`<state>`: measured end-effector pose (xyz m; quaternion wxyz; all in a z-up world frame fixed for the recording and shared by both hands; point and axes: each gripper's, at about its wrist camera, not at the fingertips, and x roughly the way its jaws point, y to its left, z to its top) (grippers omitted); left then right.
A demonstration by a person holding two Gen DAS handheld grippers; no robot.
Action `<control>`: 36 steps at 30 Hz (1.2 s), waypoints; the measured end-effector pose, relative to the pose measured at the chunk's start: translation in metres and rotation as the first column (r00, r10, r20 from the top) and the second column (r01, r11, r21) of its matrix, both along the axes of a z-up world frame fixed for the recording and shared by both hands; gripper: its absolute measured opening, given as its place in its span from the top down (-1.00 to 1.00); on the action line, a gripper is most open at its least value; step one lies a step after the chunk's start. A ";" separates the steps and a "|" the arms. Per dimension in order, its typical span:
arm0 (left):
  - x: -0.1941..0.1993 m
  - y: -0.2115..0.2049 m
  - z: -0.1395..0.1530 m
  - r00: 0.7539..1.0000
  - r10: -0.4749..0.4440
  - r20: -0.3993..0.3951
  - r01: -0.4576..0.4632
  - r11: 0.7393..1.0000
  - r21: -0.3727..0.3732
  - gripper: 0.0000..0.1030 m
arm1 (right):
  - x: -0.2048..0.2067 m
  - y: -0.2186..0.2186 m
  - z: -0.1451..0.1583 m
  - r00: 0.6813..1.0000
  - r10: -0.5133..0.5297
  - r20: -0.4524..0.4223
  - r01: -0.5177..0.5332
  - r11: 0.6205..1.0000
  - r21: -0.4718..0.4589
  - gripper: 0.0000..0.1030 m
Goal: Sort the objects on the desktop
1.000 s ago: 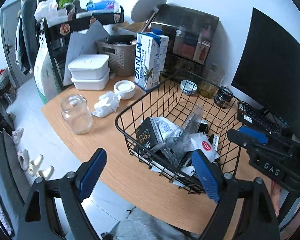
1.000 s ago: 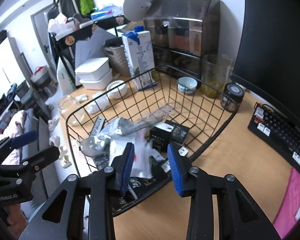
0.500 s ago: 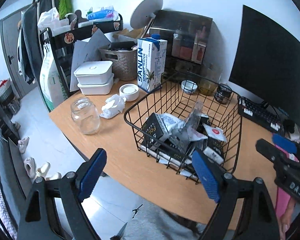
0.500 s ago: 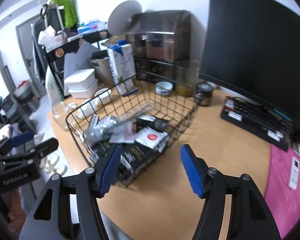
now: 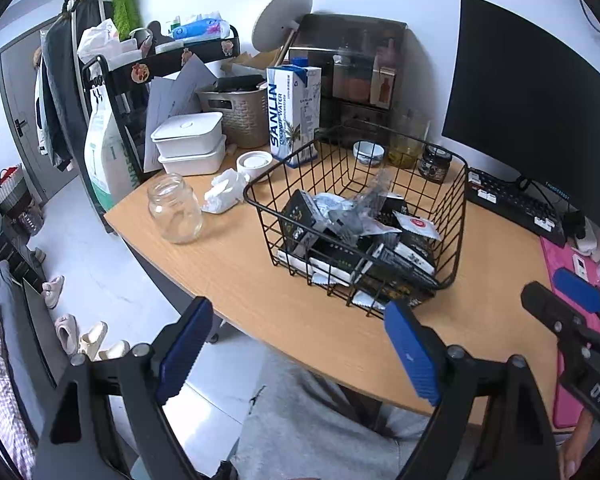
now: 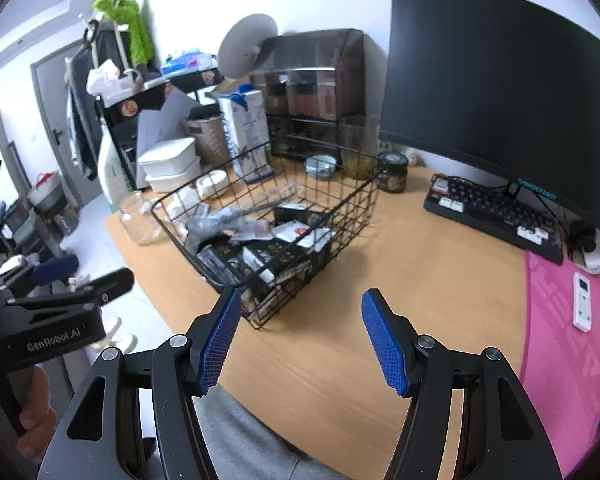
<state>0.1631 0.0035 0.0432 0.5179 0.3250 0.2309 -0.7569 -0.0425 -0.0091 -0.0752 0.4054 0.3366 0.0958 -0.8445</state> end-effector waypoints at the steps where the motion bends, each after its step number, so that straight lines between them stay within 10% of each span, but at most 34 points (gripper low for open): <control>1: 0.000 0.001 0.000 1.000 0.000 0.003 0.000 1.000 -0.003 -0.71 | -0.001 0.002 0.000 1.000 -0.008 0.004 0.008 1.000 -0.008 -0.23; 36: 0.008 -0.005 -0.001 1.000 0.005 -0.013 -0.005 1.000 0.007 -0.71 | -0.005 -0.007 -0.016 0.999 0.015 0.043 -0.015 1.000 0.001 -0.23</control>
